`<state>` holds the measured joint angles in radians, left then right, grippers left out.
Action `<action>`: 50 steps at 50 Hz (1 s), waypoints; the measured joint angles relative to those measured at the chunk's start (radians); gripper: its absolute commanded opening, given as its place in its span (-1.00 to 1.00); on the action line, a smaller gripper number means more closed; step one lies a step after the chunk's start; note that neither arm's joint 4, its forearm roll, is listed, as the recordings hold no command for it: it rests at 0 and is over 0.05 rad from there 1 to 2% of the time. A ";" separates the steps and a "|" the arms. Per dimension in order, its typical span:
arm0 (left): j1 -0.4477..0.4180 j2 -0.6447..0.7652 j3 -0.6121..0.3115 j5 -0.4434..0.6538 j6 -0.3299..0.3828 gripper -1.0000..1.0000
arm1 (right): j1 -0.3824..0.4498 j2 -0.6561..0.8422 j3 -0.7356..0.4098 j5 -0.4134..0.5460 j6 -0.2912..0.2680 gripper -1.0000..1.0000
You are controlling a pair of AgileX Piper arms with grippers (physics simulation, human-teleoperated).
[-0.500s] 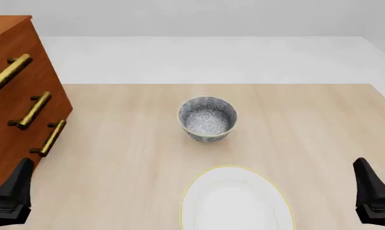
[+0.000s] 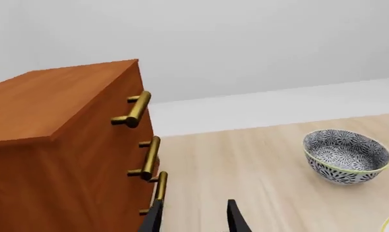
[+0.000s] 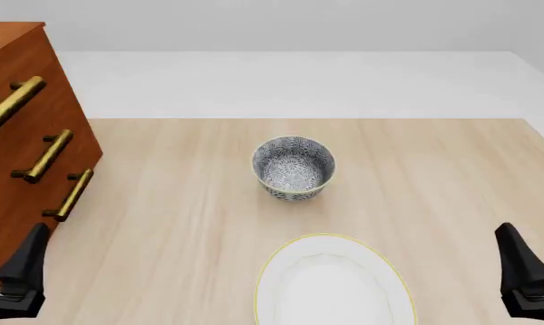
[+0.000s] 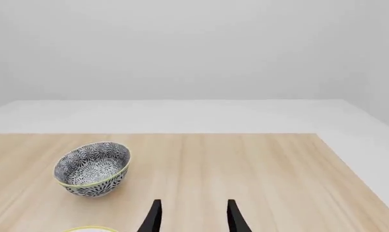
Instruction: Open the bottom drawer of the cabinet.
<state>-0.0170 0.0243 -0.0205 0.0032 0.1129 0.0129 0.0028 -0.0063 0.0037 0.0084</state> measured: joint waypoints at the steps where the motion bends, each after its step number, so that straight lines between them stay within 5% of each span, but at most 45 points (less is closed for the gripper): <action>1: -0.002 0.005 -0.001 -0.003 0.013 1.00 | 0.000 0.000 0.000 0.000 0.000 1.00; 25: -0.012 0.167 0.012 -0.080 0.406 1.00 | 0.006 0.000 -0.012 0.001 0.012 1.00; 50: 0.010 0.401 0.020 -0.210 0.710 1.00 | 0.008 0.002 -0.018 0.000 0.020 1.00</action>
<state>-0.0074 0.4257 -0.0007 -0.2073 0.8230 0.0214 0.0051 -0.0243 0.0038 0.0284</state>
